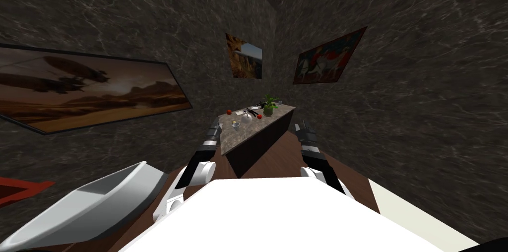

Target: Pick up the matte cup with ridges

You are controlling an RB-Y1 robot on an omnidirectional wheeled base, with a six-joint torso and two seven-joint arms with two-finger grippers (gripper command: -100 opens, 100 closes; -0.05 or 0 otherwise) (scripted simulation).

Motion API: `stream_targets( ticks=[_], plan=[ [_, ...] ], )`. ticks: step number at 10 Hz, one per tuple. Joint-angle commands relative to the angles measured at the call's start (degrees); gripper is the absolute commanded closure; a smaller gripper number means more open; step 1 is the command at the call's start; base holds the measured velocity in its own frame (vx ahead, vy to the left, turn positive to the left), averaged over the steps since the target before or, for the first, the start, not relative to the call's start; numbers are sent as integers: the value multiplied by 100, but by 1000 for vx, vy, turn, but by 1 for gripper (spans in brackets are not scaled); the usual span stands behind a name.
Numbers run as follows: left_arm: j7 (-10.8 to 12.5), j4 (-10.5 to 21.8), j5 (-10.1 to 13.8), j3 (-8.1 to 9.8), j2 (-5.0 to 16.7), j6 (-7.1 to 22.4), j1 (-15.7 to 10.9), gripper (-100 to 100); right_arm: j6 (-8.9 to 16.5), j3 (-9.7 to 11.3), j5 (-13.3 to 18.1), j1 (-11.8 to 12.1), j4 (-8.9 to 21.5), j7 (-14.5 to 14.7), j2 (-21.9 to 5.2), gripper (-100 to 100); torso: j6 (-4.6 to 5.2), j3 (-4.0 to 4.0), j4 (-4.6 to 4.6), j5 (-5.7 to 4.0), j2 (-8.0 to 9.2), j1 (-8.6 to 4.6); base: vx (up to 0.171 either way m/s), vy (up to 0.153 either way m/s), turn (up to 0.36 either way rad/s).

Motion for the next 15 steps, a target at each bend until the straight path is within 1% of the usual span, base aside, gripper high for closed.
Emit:
stream_targets(
  ticks=[1, 2, 3, 4, 5, 6, 7, 8, 9, 10, 11, 12, 13, 14, 15],
  plan=[
    [-8, 32, 20, 48, 40, 228, -19, -100, 0, 0, 0, 0, 0, 0, 0, 0, 0, 0, 0, 0, 0, 0, -5, -26, -28],
    [-25, 70, 63, 162, 122, 436, -89, -100, 0, 0, 0, 0, 0, 0, 0, 0, -1, 0, 0, 0, 0, 0, -6, -33, -50],
    [-25, 70, 63, 162, 122, 562, -89, -100, 0, 0, 0, 0, 0, 0, 0, 0, -1, 0, 0, 0, 0, -2, -3, -25, -30],
    [-47, 114, 106, 282, 203, 720, -165, -100, 0, 0, 0, 0, 0, 0, 0, 0, -2, 0, 0, 0, -1, 0, -2, -33, -57],
    [-47, 114, 106, 282, 203, 861, -165, -100, 0, 0, 0, 0, 0, 0, 0, 0, -1, -1, 0, 0, -1, -2, -2, -26, -32],
    [-47, 114, 106, 282, 203, 912, -165, -100, 0, 0, 0, 0, 0, 0, 0, 0, -2, -1, 0, 0, -1, 0, 0, -10, 3],
    [-72, 165, 147, 407, 282, 1140, -248, -100, 0, 0, 0, 1, 0, 0, 0, 0, -2, -1, 0, 1, -1, 4, 5, -27, -59],
    [-72, 165, 147, 407, 282, 1277, -248, -100, 0, 0, 0, 0, 0, 0, 0, 0, -1, -2, -1, 0, -3, 1, 3, -28, -31],
    [-103, 222, 187, 537, 361, 1442, -338, -100, 0, 0, 0, 1, 0, 0, 0, 0, -2, -2, -1, 0, -3, 0, 8, -41, -66],
    [-103, 222, 187, 537, 361, 1615, -338, -100, 0, 0, 0, 0, 0, 0, 0, 0, 0, -3, -1, -1, -5, -5, 7, -34, -20],
    [-103, 222, 187, 537, 361, 1659, -338, -100, 0, 0, 0, 1, 0, 0, 0, 0, -2, -3, -1, -1, -5, -3, 2, -14, 14],
    [-139, 287, 225, 671, 438, 1873, -435, -100, 0, 0, 0, 1, 0, 0, 0, 0, -2, -2, -1, 0, -3, 3, 9, -30, -57],
    [-139, 287, 225, 671, 438, 1996, -435, -100, 0, 0, 0, 0, 0, 0, 0, 0, -1, -3, -1, 0, -5, -1, 12, -30, -31],
    [-139, 287, 225, 671, 438, 2052, -435, -100, 0, 0, 0, 1, 0, 0, 0, 0, -2, -3, -1, -1, -6, -1, 6, -14, 6],
    [-179, 359, 260, 808, 514, 2261, -539, -100, 0, -1, 0, 1, 0, 0, 0, 0, -2, -3, -1, 0, -4, 3, 13, -35, -52]
  ],
)
